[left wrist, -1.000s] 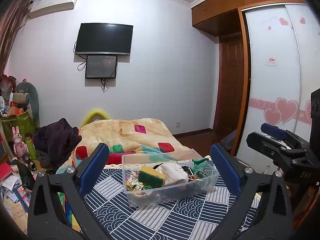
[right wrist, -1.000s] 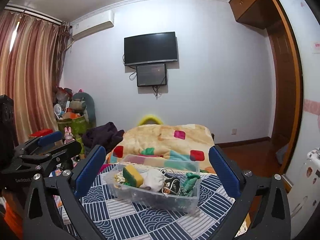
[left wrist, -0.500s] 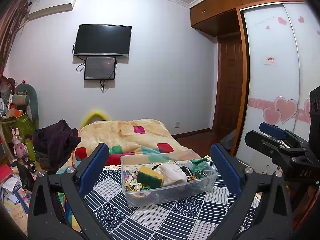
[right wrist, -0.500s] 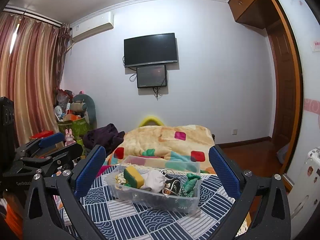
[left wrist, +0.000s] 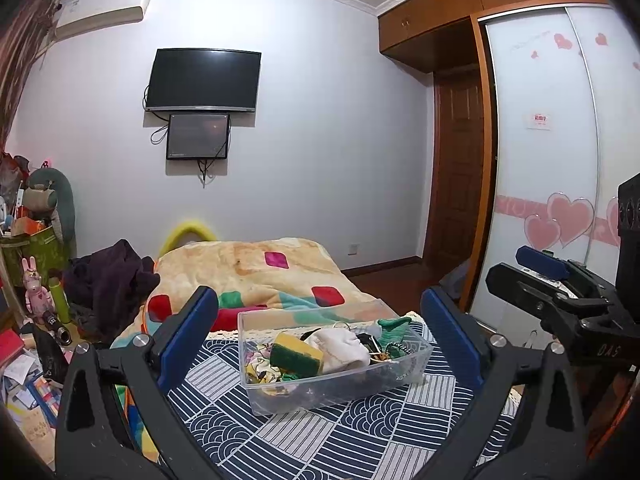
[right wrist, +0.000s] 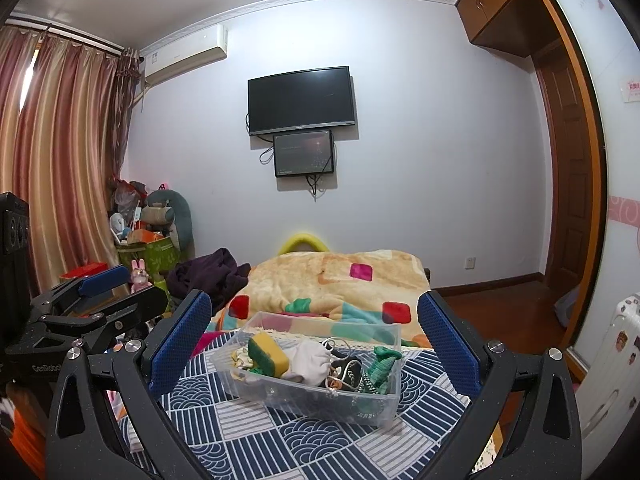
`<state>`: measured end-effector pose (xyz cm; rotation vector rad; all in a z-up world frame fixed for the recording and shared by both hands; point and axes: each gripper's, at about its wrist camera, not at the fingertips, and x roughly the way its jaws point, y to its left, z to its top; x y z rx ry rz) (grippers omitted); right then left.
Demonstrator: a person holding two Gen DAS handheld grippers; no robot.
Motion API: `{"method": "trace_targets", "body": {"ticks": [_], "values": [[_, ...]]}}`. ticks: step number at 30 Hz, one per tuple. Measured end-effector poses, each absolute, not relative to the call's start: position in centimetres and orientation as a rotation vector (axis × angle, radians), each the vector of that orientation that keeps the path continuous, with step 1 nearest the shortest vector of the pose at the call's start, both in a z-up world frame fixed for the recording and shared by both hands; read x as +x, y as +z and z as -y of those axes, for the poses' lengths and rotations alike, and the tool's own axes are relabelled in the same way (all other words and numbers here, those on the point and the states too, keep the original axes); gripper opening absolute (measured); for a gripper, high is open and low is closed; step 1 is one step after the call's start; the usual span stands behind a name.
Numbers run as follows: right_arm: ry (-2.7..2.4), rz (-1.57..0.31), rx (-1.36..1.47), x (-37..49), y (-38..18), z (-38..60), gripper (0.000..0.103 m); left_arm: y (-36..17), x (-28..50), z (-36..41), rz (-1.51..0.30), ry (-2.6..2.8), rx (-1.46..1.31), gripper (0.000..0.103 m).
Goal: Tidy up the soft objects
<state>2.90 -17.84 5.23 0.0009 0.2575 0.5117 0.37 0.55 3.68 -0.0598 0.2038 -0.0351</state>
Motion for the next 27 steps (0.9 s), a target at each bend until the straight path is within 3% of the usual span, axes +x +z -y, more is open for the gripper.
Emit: {"method": "trace_targets", "body": {"ticks": [27], "values": [[0.524, -0.266, 0.012, 3.13, 5.23, 17.99, 0.103, 3.72, 0.62, -0.84, -0.219, -0.054, -0.073, 0.103]]}}
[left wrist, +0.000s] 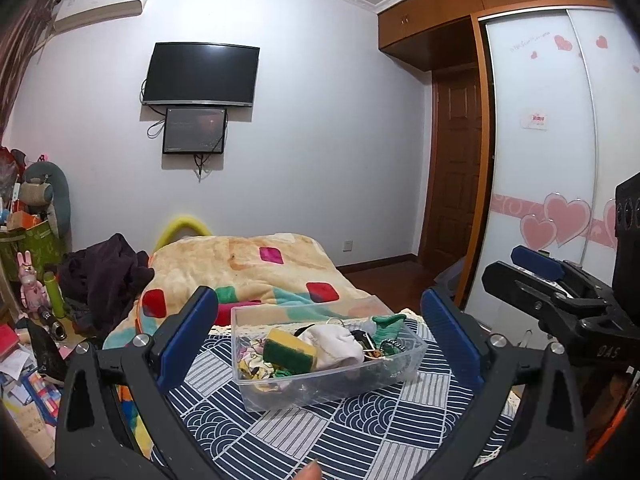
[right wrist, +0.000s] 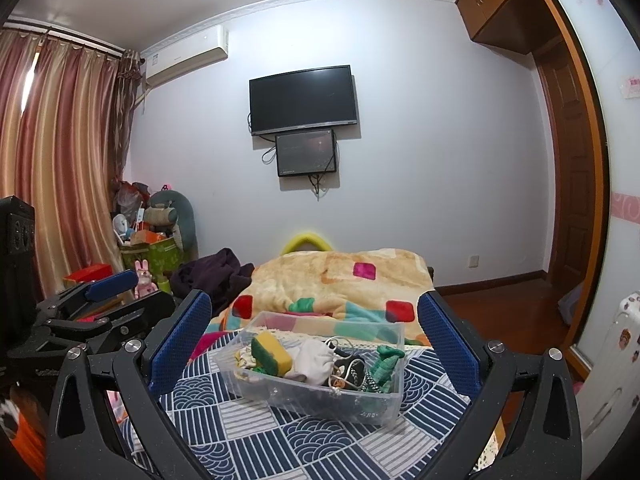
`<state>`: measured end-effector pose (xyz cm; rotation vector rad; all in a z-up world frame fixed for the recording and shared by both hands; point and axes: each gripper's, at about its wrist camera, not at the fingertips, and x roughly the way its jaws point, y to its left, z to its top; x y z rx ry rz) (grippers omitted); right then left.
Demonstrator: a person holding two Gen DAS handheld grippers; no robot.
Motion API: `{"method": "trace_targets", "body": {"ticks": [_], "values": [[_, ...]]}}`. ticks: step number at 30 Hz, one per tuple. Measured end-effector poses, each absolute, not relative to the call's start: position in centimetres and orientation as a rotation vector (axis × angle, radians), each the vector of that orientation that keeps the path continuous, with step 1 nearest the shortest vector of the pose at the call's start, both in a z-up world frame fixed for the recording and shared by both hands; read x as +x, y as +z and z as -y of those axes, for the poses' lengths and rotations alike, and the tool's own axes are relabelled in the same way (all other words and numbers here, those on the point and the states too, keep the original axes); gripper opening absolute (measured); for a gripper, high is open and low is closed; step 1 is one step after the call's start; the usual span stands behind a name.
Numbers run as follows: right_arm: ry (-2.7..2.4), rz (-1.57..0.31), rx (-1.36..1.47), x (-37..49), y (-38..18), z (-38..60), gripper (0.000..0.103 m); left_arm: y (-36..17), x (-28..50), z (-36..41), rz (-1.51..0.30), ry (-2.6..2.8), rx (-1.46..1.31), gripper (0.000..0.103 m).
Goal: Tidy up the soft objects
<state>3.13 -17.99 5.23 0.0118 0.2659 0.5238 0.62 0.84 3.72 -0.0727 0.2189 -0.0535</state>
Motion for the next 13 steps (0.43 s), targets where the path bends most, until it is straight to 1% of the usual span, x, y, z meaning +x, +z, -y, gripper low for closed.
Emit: {"method": "trace_targets", "body": {"ticks": [13], "values": [[0.527, -0.276, 0.003, 3.45, 5.05, 17.73, 0.103, 3.66, 0.78, -0.94, -0.223, -0.05, -0.077, 0.103]]}}
